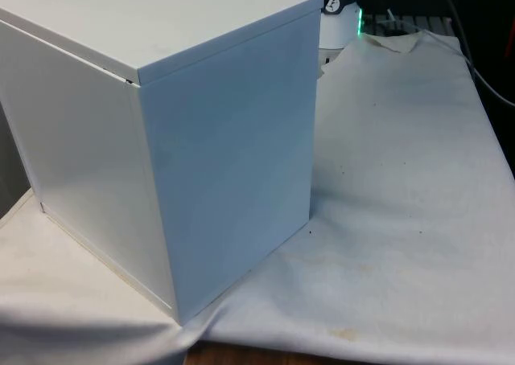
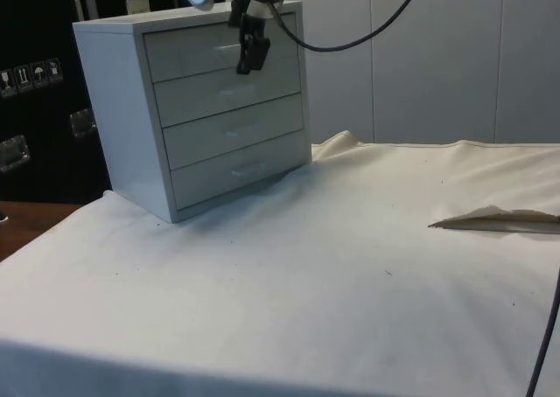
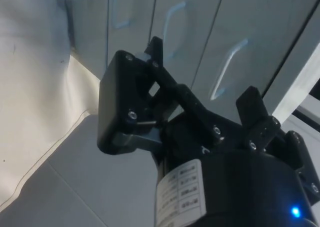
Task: Open the drawer, then close it.
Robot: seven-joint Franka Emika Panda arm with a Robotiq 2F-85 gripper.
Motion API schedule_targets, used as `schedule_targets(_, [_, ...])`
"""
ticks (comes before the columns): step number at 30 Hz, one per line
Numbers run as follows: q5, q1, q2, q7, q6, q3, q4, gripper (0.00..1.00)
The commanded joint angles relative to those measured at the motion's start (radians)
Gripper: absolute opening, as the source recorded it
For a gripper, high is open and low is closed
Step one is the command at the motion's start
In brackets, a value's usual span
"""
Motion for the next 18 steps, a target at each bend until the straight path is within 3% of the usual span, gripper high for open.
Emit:
schedule_targets(1, [-0.007,-0.001,0.01,-0.01,0.029,-0.009,0.003,1.0])
schedule_targets(18, [-0.038,-0.006,0.029,-0.081,0.082,-0.024,0.008,1.0])
